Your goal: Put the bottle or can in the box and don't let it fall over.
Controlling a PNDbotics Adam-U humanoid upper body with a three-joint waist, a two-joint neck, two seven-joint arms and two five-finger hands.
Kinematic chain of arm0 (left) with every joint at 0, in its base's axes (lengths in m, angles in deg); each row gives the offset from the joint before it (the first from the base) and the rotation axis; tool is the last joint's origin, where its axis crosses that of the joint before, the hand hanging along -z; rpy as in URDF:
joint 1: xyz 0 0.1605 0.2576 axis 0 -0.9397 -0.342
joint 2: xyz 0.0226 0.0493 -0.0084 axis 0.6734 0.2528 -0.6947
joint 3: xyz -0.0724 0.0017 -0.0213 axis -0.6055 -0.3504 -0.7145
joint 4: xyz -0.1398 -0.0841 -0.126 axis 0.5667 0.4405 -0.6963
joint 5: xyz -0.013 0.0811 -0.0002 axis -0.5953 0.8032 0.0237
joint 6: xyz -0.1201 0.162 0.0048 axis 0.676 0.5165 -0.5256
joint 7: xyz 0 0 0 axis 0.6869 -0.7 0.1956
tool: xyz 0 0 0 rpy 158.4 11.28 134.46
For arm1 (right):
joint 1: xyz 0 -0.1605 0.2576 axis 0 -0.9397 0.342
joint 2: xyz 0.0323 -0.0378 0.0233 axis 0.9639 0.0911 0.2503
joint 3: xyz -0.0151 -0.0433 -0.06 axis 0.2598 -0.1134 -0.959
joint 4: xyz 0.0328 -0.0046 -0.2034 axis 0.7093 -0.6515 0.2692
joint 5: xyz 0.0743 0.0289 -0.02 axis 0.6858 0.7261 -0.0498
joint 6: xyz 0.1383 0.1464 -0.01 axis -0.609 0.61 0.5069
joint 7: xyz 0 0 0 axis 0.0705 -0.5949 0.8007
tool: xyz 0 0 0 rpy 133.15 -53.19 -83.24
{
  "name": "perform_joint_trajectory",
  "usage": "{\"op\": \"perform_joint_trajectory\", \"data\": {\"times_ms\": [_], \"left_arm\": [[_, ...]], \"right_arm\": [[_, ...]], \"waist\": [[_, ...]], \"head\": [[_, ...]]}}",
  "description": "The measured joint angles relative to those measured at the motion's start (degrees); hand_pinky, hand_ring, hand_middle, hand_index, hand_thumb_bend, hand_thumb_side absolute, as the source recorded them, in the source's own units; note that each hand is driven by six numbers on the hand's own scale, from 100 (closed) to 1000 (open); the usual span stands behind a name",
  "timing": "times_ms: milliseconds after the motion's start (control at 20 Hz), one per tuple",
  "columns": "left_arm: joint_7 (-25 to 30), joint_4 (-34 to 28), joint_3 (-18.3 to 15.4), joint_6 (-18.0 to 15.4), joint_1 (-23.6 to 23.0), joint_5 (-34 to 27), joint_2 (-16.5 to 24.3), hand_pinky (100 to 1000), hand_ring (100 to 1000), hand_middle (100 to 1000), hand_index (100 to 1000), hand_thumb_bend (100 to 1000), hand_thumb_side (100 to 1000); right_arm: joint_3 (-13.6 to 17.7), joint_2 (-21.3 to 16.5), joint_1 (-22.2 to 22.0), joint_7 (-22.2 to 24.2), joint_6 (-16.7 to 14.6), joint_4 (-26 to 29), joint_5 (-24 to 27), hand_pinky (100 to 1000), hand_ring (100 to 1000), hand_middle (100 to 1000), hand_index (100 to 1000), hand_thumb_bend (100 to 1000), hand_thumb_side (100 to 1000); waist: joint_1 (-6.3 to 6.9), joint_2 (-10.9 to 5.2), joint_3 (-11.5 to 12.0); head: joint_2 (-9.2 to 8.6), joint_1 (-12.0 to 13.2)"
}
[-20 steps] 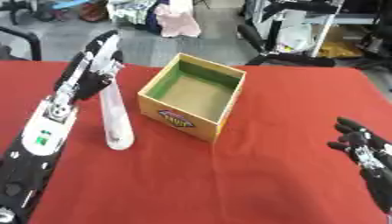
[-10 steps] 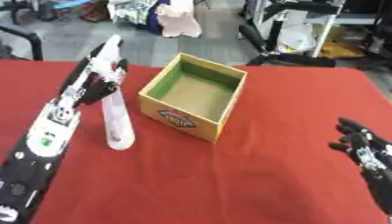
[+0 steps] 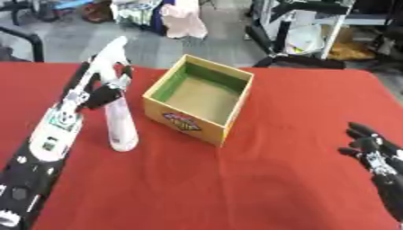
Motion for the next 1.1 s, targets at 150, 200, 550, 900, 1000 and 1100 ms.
{"op": "perform_joint_trajectory", "data": {"times_ms": [150, 200, 550, 900, 1000, 1100], "left_arm": [[-1.5, 0.4, -0.2, 0.4, 0.6, -1.5, 0.0, 180, 1000, 449, 559, 100, 534], [-1.9, 0.6, -0.2, 0.5, 0.7, -2.0, 0.0, 177, 1000, 441, 554, 100, 543], [-2.4, 0.7, -0.2, 0.1, 1.4, -5.2, 0.7, 161, 998, 389, 517, 100, 597], [-2.7, 0.1, -0.2, -0.7, 3.2, -9.1, 2.5, 173, 958, 379, 513, 100, 638], [-2.8, -0.2, -0.2, -0.8, 4.0, -10.1, 3.1, 175, 948, 376, 512, 100, 647], [-3.0, -0.5, 0.0, -0.9, 4.7, -11.3, 3.6, 179, 939, 375, 512, 100, 654]], "right_arm": [[0.0, 0.0, 0.0, 0.0, 0.0, 0.0, 0.0, 796, 973, 910, 589, 100, 486], [0.0, 0.0, 0.0, 0.0, 0.0, 0.0, 0.0, 796, 973, 911, 589, 100, 486], [-0.3, 0.1, 0.0, 0.0, 0.2, 0.0, 0.0, 796, 973, 912, 590, 100, 488], [-0.3, 0.1, 0.0, 0.0, 0.3, 0.0, 0.0, 796, 974, 914, 590, 100, 487], [-0.4, 0.3, 0.0, 0.0, 0.3, 0.0, 0.0, 796, 974, 915, 590, 100, 487], [-0.5, 0.4, 0.0, 0.0, 0.2, 0.0, 0.0, 796, 974, 915, 590, 100, 486]], "waist": [[0.00, 0.00, -0.1], [0.00, 0.00, -0.2], [0.01, 0.00, -0.4], [-0.02, 0.00, -1.1], [-0.07, 0.00, -1.4], [-0.18, 0.00, -1.7]], "head": [[0.00, 0.0], [0.00, 0.0], [0.00, -0.3], [-0.03, -0.4], [-0.05, -0.3], [-0.08, -0.1]]}}
